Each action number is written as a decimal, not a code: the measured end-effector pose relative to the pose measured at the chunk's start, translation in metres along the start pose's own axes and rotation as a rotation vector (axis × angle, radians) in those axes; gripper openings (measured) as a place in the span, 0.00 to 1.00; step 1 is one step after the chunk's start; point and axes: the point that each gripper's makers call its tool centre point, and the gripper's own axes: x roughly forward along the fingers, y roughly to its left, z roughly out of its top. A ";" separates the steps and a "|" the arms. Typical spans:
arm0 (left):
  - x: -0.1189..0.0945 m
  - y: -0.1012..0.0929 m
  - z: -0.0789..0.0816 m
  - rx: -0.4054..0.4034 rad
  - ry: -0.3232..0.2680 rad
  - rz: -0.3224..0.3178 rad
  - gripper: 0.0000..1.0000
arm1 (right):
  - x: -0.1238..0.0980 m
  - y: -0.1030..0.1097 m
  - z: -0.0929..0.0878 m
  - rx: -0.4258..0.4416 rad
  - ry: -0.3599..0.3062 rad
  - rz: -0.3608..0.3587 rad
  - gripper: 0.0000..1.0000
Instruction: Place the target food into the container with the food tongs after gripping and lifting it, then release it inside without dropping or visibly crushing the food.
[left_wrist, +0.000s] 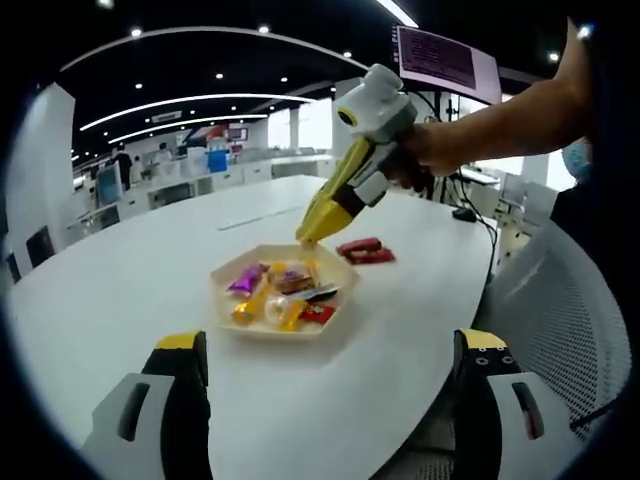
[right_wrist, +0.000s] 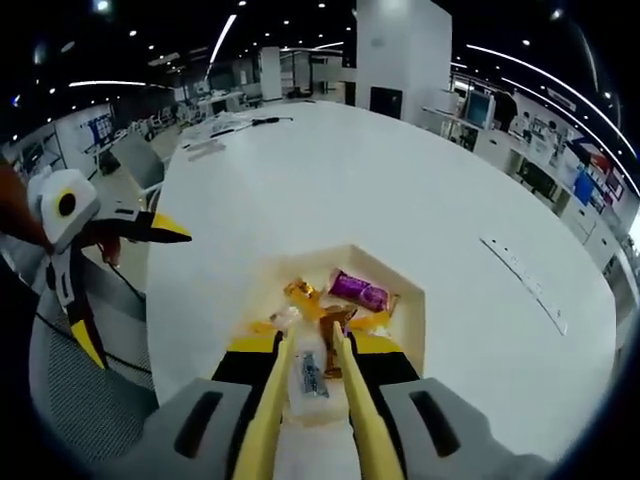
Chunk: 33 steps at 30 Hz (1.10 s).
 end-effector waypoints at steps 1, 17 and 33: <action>0.000 0.000 0.000 -0.001 0.000 -0.002 0.99 | -0.001 -0.001 0.000 0.003 -0.003 0.000 0.25; -0.006 0.000 0.012 0.026 -0.013 -0.010 0.99 | -0.044 -0.025 -0.030 0.093 -0.086 -0.092 0.26; 0.001 0.001 0.006 -0.018 -0.023 -0.025 0.99 | -0.108 -0.060 -0.078 0.068 -0.029 -0.124 0.26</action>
